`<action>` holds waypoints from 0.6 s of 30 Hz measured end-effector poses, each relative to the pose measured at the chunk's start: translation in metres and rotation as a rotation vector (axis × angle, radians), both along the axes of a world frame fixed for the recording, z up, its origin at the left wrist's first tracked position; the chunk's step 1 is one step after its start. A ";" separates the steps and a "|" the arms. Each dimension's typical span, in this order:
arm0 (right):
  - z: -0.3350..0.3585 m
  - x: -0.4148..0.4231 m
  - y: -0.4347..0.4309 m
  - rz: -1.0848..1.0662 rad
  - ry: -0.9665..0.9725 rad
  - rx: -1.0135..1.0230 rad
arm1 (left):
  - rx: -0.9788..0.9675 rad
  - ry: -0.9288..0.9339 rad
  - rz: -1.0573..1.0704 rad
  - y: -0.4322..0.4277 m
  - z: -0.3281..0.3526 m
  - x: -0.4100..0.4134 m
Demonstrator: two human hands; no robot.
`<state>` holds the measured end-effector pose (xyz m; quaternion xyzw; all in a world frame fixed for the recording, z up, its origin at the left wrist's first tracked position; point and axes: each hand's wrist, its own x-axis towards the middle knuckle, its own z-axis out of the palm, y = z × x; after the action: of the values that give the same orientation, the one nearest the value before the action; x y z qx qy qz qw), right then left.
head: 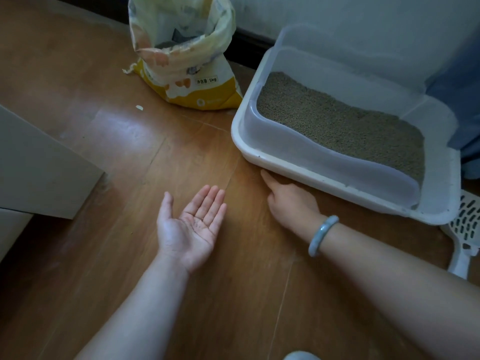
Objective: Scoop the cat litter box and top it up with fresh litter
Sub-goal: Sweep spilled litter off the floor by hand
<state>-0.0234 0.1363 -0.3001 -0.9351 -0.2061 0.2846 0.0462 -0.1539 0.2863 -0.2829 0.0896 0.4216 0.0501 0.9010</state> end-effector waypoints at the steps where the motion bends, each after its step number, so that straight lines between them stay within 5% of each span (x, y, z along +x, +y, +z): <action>1: -0.002 0.003 0.004 0.023 -0.001 -0.011 | 0.000 0.004 0.001 0.001 -0.001 0.000; 9: -0.010 0.014 0.015 0.132 -0.151 0.041 | -0.016 0.024 -0.004 0.003 -0.009 0.003; 18: -0.007 0.004 0.001 0.115 -0.043 0.047 | -0.021 0.025 0.002 0.007 -0.013 0.007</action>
<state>-0.0199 0.1369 -0.3074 -0.9263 -0.2668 0.2619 0.0472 -0.1467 0.2930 -0.2959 0.0802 0.4336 0.0453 0.8964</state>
